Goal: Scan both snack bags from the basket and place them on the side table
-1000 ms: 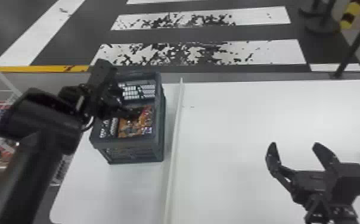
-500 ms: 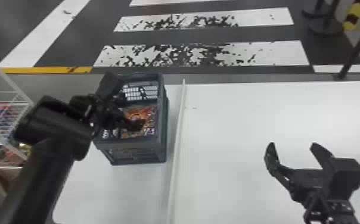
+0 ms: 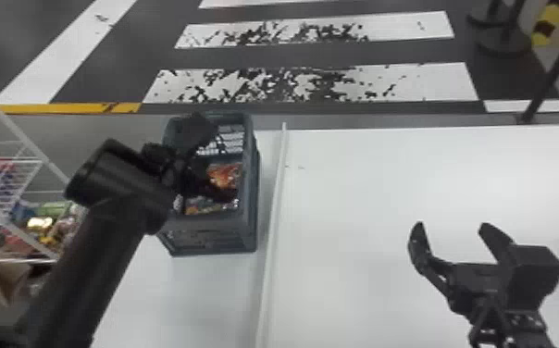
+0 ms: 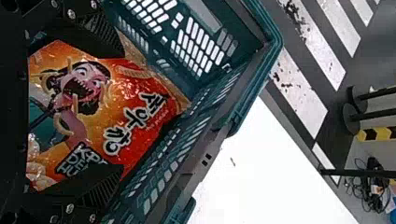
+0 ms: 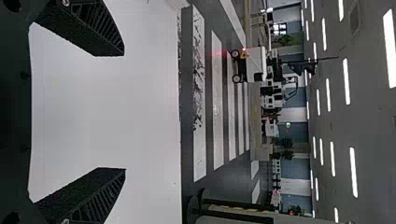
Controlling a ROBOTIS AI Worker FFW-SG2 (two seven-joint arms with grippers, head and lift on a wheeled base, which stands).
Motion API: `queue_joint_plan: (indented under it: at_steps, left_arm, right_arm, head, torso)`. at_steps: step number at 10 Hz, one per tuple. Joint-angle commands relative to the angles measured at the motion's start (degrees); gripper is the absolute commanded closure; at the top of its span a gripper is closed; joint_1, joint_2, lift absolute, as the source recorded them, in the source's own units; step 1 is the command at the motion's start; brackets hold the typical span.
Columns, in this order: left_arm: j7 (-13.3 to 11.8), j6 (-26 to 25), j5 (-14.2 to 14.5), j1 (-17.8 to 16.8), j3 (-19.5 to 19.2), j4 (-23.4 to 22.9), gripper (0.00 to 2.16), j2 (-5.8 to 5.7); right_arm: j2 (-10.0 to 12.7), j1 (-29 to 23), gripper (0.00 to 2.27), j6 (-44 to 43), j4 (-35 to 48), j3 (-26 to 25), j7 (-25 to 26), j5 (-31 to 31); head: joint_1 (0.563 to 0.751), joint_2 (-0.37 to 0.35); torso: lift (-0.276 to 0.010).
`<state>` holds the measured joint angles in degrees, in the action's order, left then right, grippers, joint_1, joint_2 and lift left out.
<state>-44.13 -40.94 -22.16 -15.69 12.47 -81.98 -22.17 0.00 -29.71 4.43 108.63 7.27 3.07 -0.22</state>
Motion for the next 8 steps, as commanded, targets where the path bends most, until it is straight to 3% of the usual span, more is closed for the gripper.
queue_joint_plan:
  at_steps: [1, 8]
  left_arm:
    - [0.3, 0.5, -0.7, -2.1, 1.9, 3.5, 0.17, 0.81]
    - [1.0, 2.7, -2.8, -5.5, 5.7, 13.1, 0.16, 2.65]
  right_arm:
    - [0.1, 0.0, 0.03, 0.1, 0.0, -0.1, 0.0, 0.0]
    - [0.1, 0.6, 0.04, 0.3, -1.0, -0.1, 0.0, 0.0]
  head:
    - [0.695, 0.149]
    - [0.695, 0.139]
  torso:
    - [-0.075]
    - [-0.075]
